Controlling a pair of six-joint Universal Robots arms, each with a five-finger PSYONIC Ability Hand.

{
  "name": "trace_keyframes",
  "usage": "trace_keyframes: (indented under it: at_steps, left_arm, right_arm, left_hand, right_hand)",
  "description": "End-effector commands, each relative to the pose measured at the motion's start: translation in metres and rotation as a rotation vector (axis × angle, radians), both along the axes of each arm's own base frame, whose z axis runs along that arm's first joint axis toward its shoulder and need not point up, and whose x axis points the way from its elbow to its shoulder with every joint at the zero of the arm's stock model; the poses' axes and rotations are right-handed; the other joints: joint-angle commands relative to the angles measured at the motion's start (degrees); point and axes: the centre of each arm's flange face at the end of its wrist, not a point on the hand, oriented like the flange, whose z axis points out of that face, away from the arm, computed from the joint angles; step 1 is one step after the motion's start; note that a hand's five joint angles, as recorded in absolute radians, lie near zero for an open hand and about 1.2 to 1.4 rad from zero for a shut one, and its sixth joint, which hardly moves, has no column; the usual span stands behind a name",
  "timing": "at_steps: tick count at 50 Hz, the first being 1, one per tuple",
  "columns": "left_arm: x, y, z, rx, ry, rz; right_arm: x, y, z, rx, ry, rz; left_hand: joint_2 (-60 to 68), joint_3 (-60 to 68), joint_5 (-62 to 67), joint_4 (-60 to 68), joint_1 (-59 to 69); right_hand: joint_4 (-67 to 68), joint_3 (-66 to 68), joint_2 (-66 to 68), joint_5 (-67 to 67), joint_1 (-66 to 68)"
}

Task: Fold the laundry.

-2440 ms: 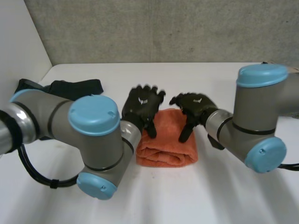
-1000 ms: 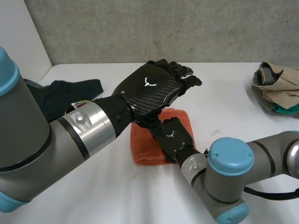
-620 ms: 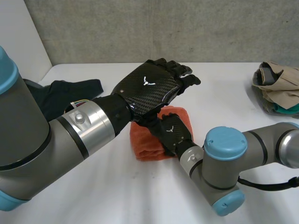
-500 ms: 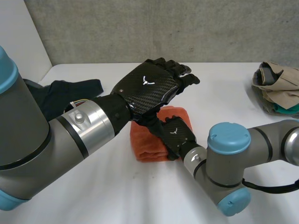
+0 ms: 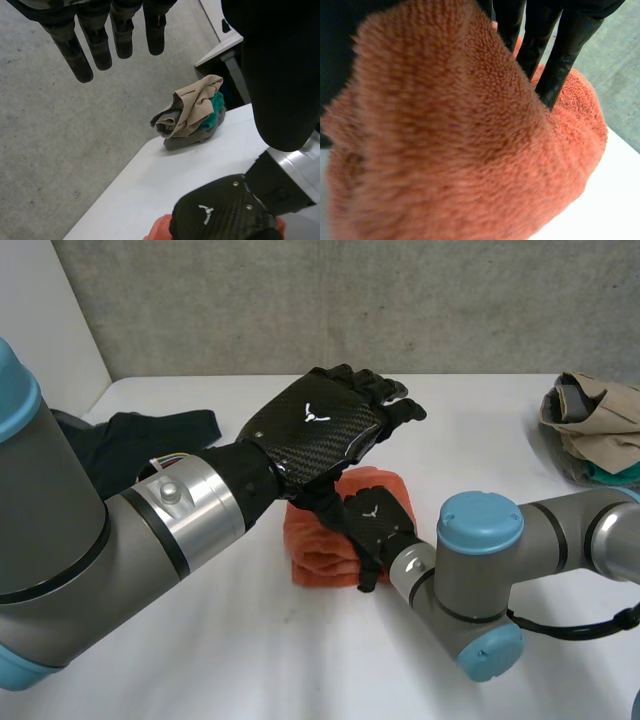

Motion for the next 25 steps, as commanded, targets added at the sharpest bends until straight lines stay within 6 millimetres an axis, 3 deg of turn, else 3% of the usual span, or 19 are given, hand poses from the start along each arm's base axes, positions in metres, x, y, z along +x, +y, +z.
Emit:
trace_keyframes:
  at_steps: [1, 9, 18, 23, 25]
  left_arm:
    - [0.000, 0.000, 0.001, -0.003, 0.002, 0.001]
    - [0.002, -0.004, 0.001, -0.002, 0.002, 0.013]
    - [0.002, -0.004, 0.000, -0.001, 0.001, 0.014]
    - [0.003, -0.004, 0.000, 0.000, 0.000, 0.014]
    - [0.003, -0.004, 0.000, 0.000, 0.000, 0.014]
  right_arm:
    - [-0.003, -0.031, 0.021, -0.070, -0.047, -0.046]
    - [-0.009, -0.060, 0.037, -0.121, -0.082, -0.072]
    - [-0.009, -0.061, 0.016, -0.079, -0.061, -0.053]
    - [-0.011, -0.062, 0.014, -0.076, -0.059, -0.059]
    - [-0.012, -0.063, 0.016, -0.081, -0.059, -0.062]
  left_hand:
    - [0.32, 0.02, 0.59, 0.63, -0.15]
    - [0.32, 0.02, 0.59, 0.63, -0.15]
    - [0.32, 0.02, 0.59, 0.63, -0.15]
    - [0.32, 0.02, 0.59, 0.63, -0.15]
    - [0.32, 0.02, 0.59, 0.63, -0.15]
  right_hand:
    - [20.46, 23.88, 22.04, 49.22, 39.01]
    - [17.52, 20.94, 19.10, 46.28, 36.07]
    - [-7.03, -3.62, -5.46, 21.72, 11.51]
    - [-18.82, -15.41, -17.25, 9.93, -0.28]
    - [-17.84, -14.43, -16.27, 10.91, 0.70]
